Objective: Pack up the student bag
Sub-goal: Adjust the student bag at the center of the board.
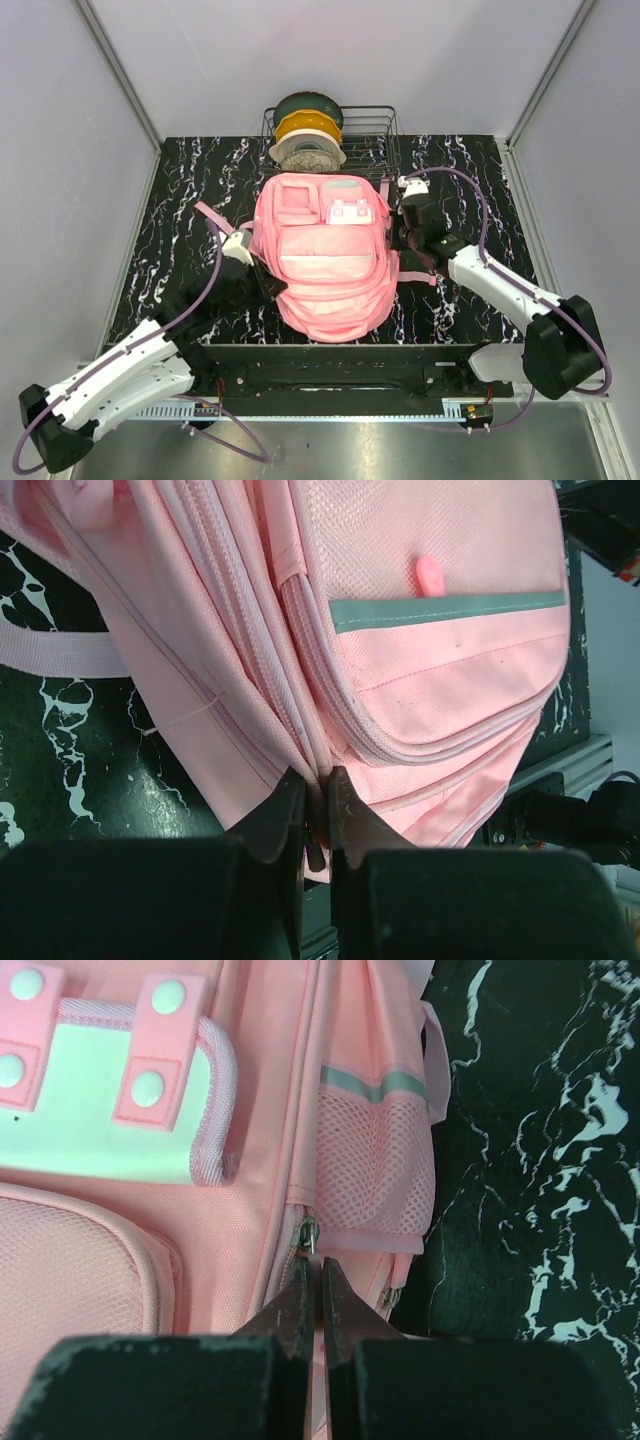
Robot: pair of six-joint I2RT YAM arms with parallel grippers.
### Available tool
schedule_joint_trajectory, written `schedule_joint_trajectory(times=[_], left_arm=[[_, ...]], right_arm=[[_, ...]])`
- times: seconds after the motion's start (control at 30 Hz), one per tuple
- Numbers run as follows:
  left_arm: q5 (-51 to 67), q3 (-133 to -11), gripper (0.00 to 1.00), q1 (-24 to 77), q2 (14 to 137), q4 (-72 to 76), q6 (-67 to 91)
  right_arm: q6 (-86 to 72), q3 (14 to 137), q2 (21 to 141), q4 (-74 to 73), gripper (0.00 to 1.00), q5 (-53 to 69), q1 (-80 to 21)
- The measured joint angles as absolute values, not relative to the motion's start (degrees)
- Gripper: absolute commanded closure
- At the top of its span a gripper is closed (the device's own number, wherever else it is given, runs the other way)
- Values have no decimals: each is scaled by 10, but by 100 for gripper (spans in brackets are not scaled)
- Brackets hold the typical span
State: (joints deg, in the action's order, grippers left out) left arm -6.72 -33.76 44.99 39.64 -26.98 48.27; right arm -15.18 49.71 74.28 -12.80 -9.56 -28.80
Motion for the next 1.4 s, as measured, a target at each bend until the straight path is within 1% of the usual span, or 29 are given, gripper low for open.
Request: schedule_joint_trajectory(times=[0.03, 0.07, 0.13, 0.17, 0.2, 0.27, 0.3, 0.4, 0.43, 0.53, 0.7, 0.73, 0.77, 0.8, 0.83, 0.87, 0.9, 0.93, 0.97, 1.07, 1.2, 1.3, 1.4], left_arm=[[-68, -337, 100, 449, 385, -274, 483], [-68, -334, 93, 449, 375, -275, 483], [-68, -326, 69, 449, 358, -276, 484], [-68, -321, 69, 449, 352, -276, 484], [-67, -318, 63, 449, 349, -277, 480], [-61, -317, 39, 449, 346, -283, 473], [-58, -317, 16, 449, 346, -284, 467], [-57, -319, 3, 450, 350, -288, 459], [-60, -322, 1, 450, 351, -292, 459], [-78, -338, 1, 449, 347, -313, 450], [-114, -375, 1, 447, 344, -326, 429], [-117, -383, 1, 443, 350, -325, 421], [-118, -392, 1, 436, 362, -322, 415], [-117, -398, 1, 431, 377, -318, 410], [-114, -409, 1, 422, 400, -314, 403], [-110, -419, 1, 416, 424, -308, 398], [-107, -427, 1, 411, 446, -302, 393], [-103, -437, 1, 406, 474, -296, 387], [-86, -456, 1, 398, 547, -274, 370], [-68, -458, 1, 388, 571, -266, 361], [-41, -459, 1, 365, 599, -244, 353], [-19, -459, 1, 357, 607, -225, 353], [11, -459, 1, 355, 618, -198, 354]], right_arm=[[-155, 498, 746, -131, 100, -87, -286], [-159, 502, 752, -133, 100, -79, -284], [-166, 510, 767, -134, 100, -65, -281], [-170, 517, 776, -137, 100, -59, -280], [-172, 522, 782, -138, 100, -55, -279], [-175, 530, 788, -138, 100, -54, -274], [-175, 532, 788, -138, 100, -54, -271], [-177, 536, 788, -138, 100, -64, -263], [-177, 536, 788, -139, 100, -68, -262], [-181, 534, 779, -150, 100, -81, -258], [-197, 502, 722, -170, 99, -89, -250], [-204, 487, 701, -174, 93, -89, -248], [-211, 475, 681, -180, 90, -88, -247], [-217, 464, 665, -185, 84, -87, -246], [-225, 448, 644, -187, 65, -83, -245], [-233, 435, 625, -193, 55, -77, -243], [-242, 426, 608, -200, 50, -72, -242], [-250, 419, 595, -209, 48, -67, -241], [-267, 415, 571, -226, 39, -57, -239], [-287, 416, 561, -243, 34, -51, -239], [-334, 416, 518, -270, 33, -25, -239], [-388, 403, 488, -244, 32, 30, -239], [-443, 362, 481, -204, 24, 74, -239]])
